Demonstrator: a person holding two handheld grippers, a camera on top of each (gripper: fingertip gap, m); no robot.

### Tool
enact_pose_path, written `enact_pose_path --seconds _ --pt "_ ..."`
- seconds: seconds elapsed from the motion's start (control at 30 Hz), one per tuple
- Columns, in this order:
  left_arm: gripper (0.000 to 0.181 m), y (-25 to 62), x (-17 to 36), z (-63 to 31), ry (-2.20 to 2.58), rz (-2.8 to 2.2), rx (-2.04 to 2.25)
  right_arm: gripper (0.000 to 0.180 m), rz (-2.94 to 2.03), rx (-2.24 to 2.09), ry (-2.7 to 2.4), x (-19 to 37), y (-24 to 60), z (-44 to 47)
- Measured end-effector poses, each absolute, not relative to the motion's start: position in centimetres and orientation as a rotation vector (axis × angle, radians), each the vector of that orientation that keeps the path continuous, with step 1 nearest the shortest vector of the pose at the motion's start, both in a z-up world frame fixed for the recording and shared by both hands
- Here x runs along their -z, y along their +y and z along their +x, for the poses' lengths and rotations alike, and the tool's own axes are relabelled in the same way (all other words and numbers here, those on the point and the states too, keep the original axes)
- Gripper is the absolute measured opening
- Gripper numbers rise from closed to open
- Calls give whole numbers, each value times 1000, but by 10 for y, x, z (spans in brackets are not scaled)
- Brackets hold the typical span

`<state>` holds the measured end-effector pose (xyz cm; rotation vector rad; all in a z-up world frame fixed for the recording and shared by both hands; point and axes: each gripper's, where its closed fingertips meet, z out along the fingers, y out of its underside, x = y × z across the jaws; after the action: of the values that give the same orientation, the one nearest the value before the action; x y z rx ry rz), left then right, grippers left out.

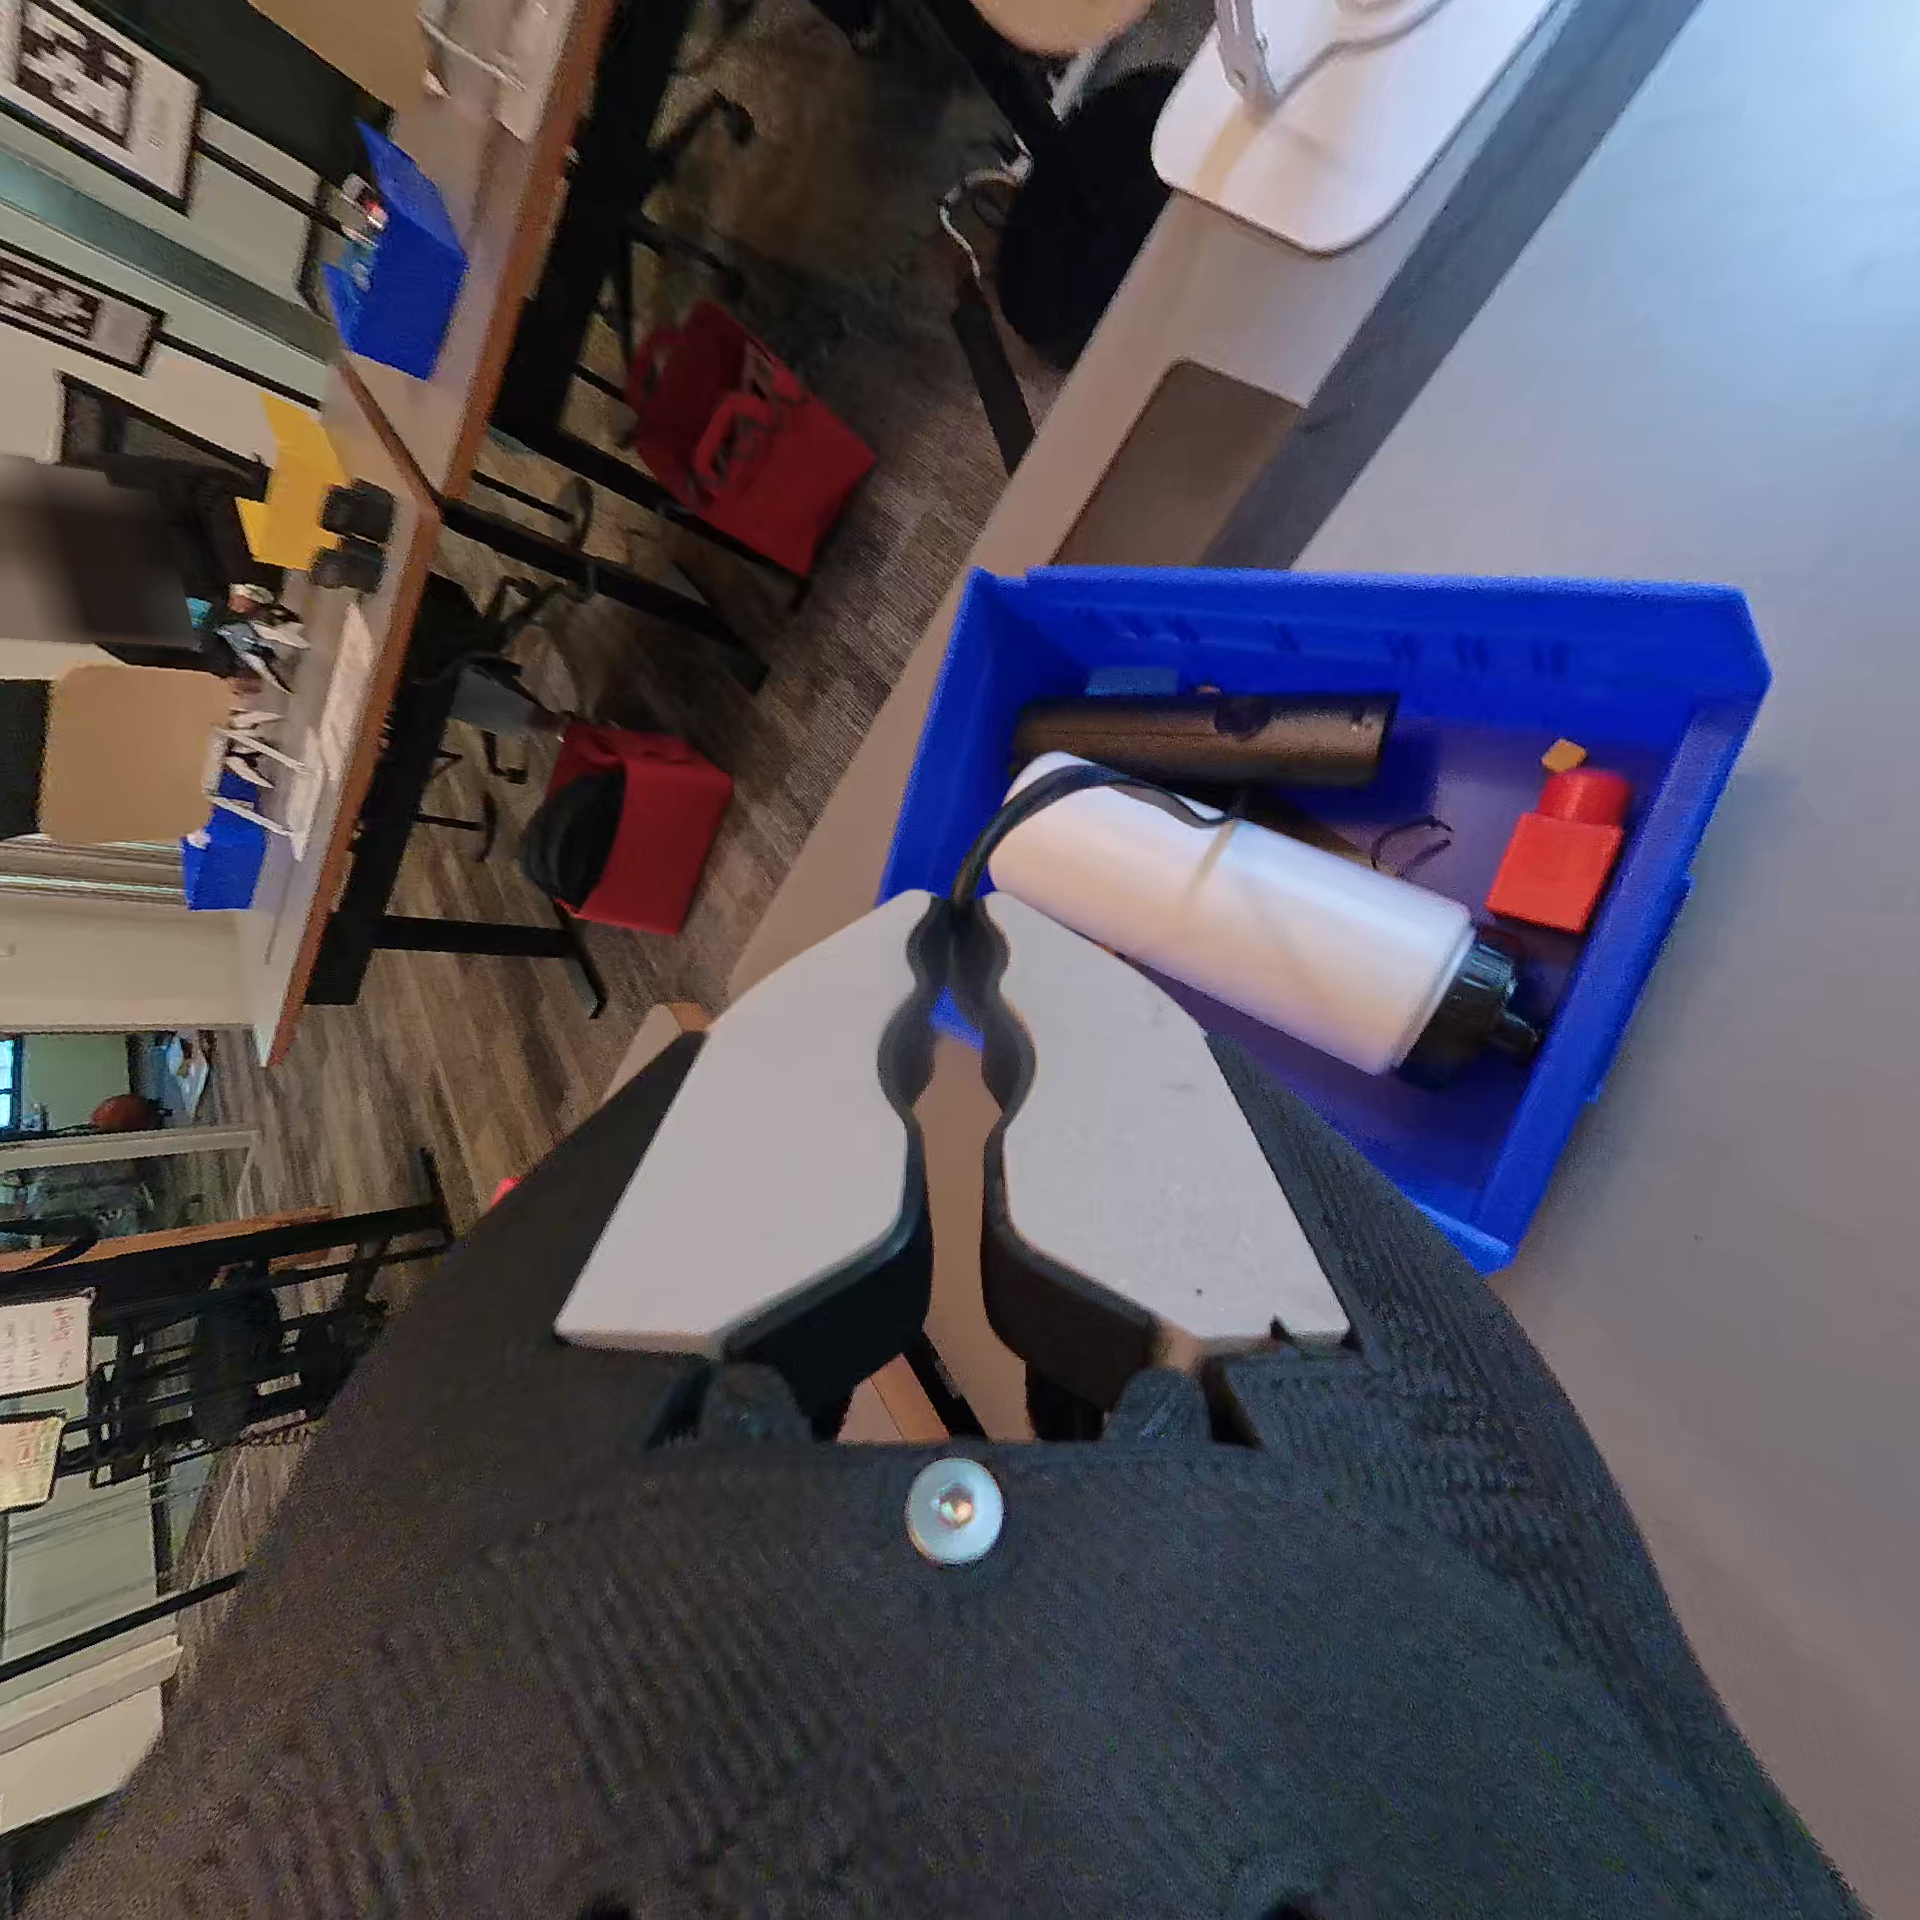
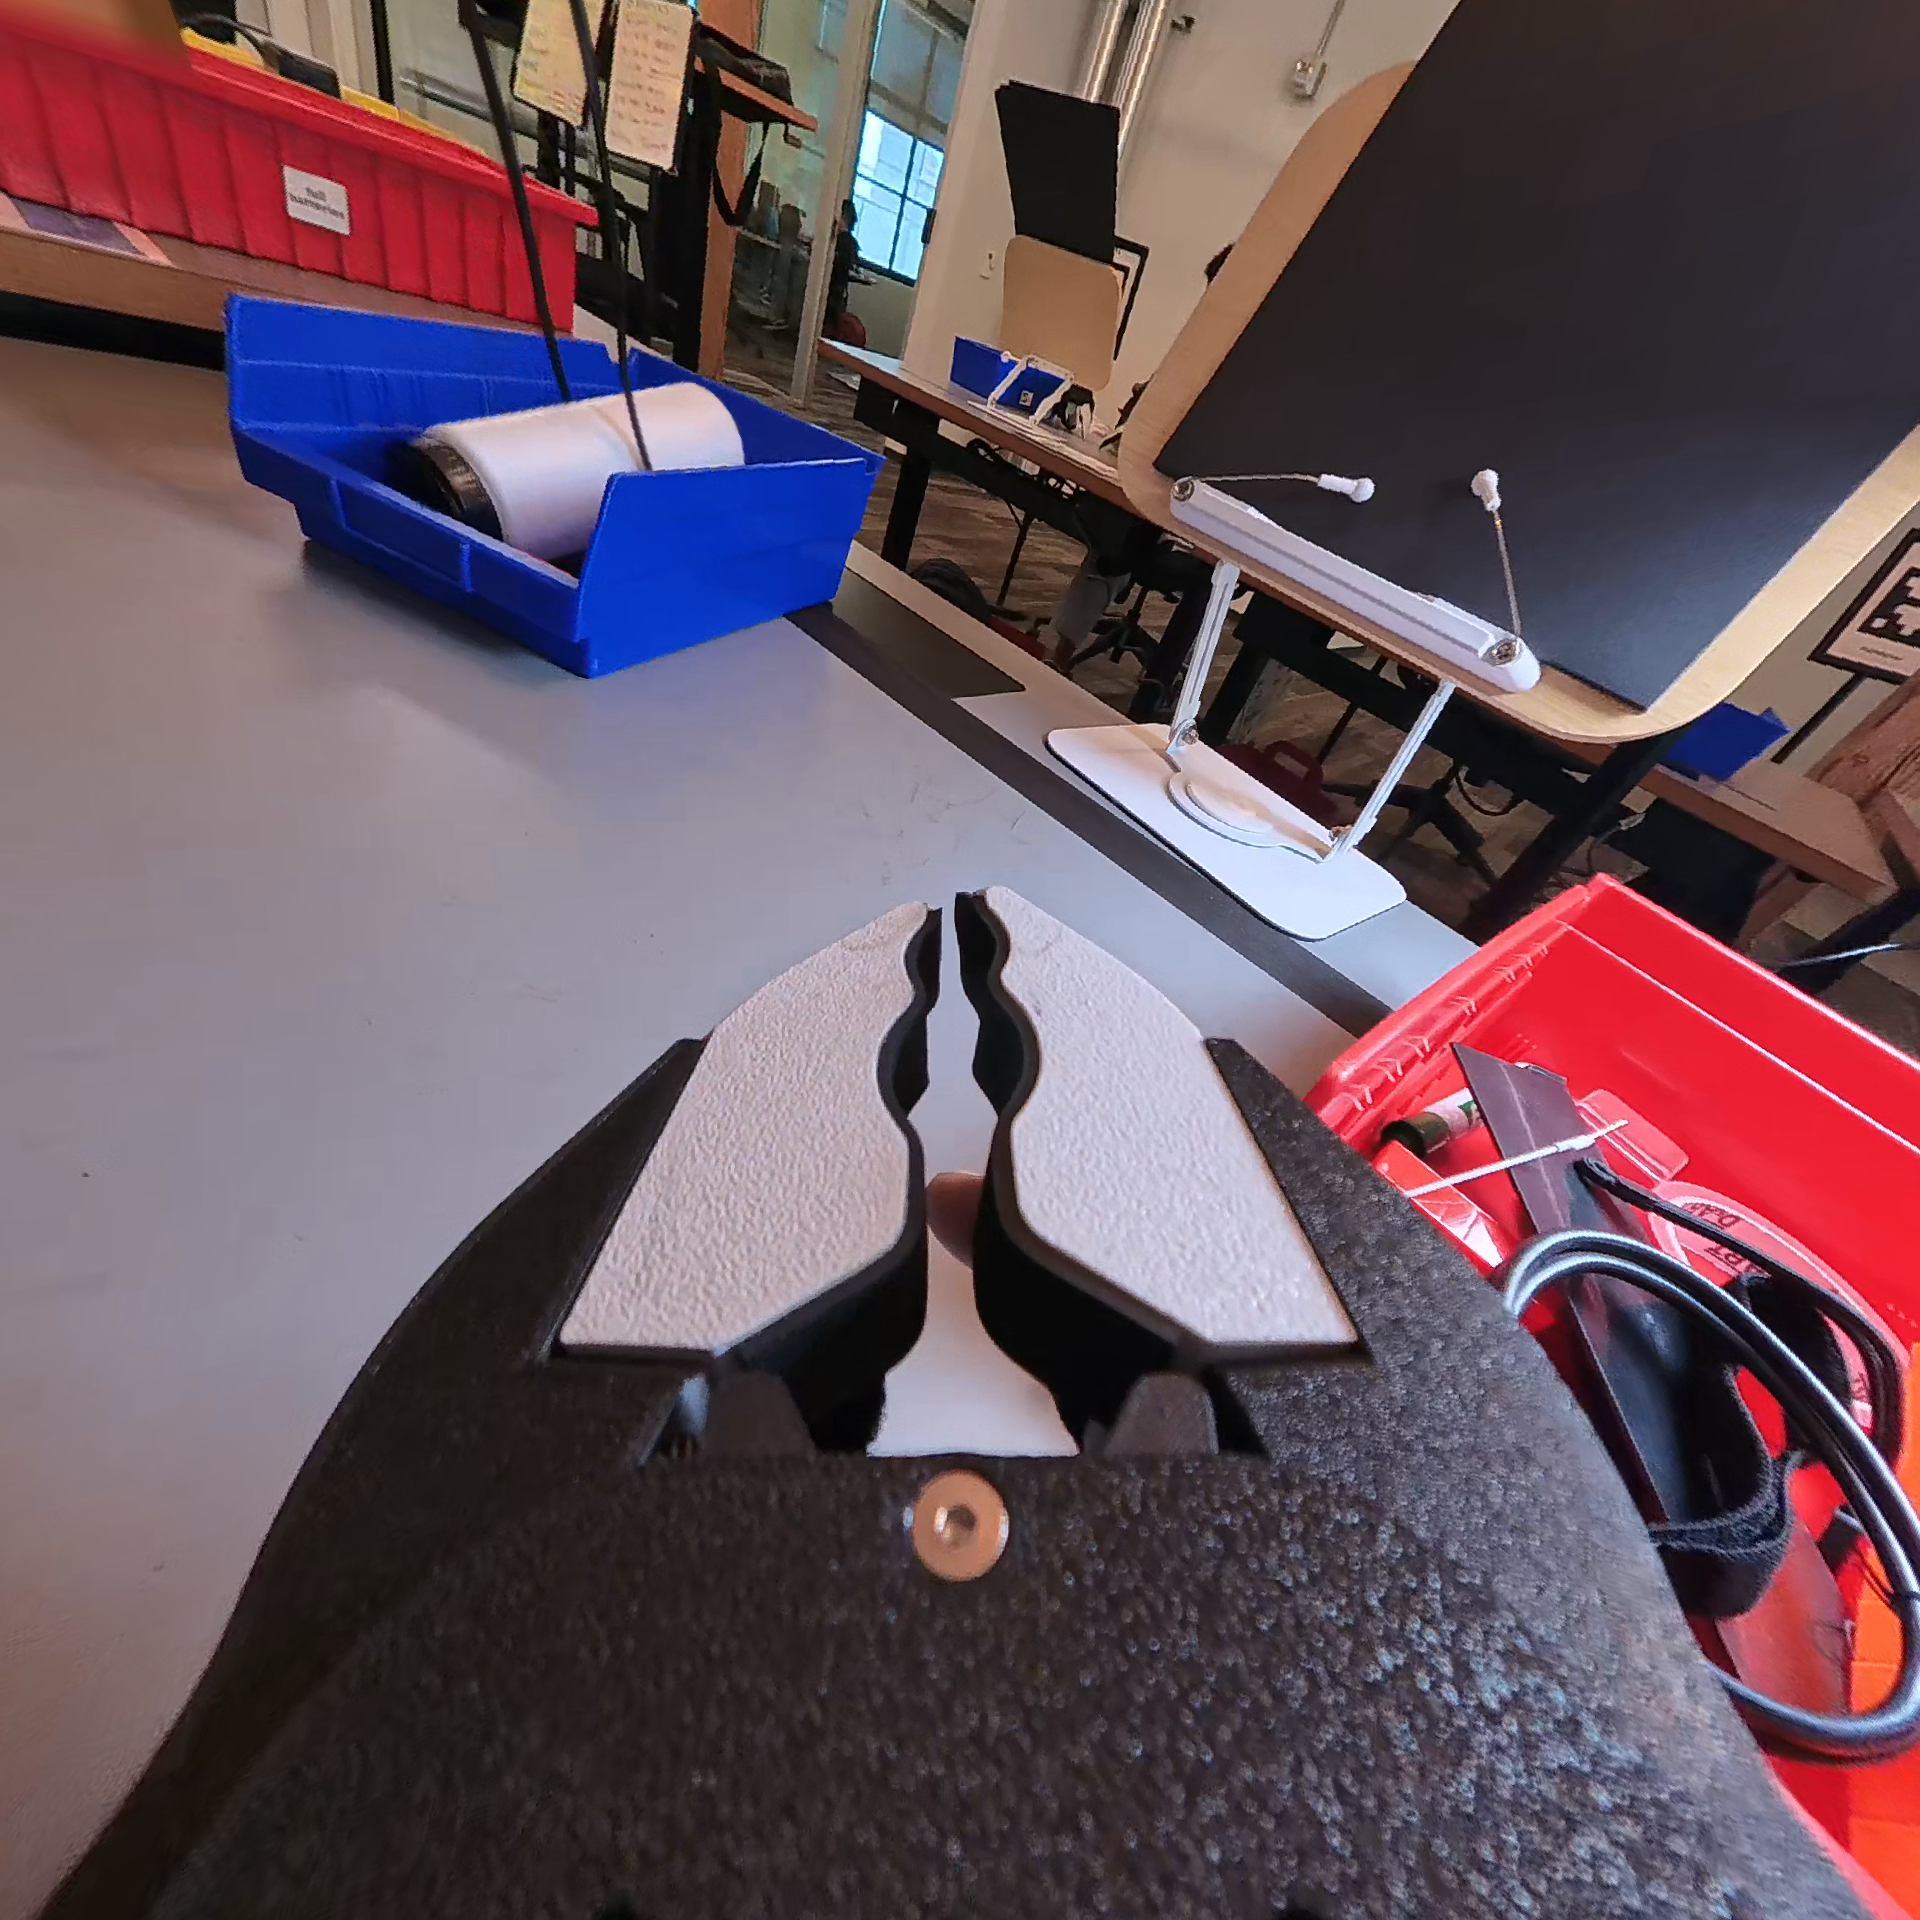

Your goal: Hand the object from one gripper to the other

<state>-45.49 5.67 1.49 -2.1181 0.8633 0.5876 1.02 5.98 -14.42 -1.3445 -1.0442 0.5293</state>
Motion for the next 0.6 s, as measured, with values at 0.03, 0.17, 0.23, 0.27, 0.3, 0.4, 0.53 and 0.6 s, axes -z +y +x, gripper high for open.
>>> enact_pose_path --seconds 0.03,0.17,0.23,0.27,0.3,0.4,0.53,0.6 --pt "4 57 -23 -453 845 -2088 -592 3 -1344 -531 -1041 144 60 11" --pt "4 60 -64 -448 753 -1946 -628 3 -1348 -541 -1031 142 61 11" --pt "4 58 -85 -444 714 -1891 -615 3 -1348 -540 -1031 143 61 11" --pt "4 57 -93 -441 703 -1872 -607 3 -1347 -539 -1032 143 61 11" --pt "4 56 -100 -439 695 -1853 -603 3 -1347 -538 -1033 143 61 11" --pt "4 53 -117 -424 686 -1796 -560 3 -1350 -537 -1035 144 61 10" --pt "4 47 -129 -391 698 -1714 -465 3 -1362 -551 -1030 147 62 9" --pt "4 46 -133 -373 700 -1660 -420 3 -1360 -563 -1023 146 61 8"
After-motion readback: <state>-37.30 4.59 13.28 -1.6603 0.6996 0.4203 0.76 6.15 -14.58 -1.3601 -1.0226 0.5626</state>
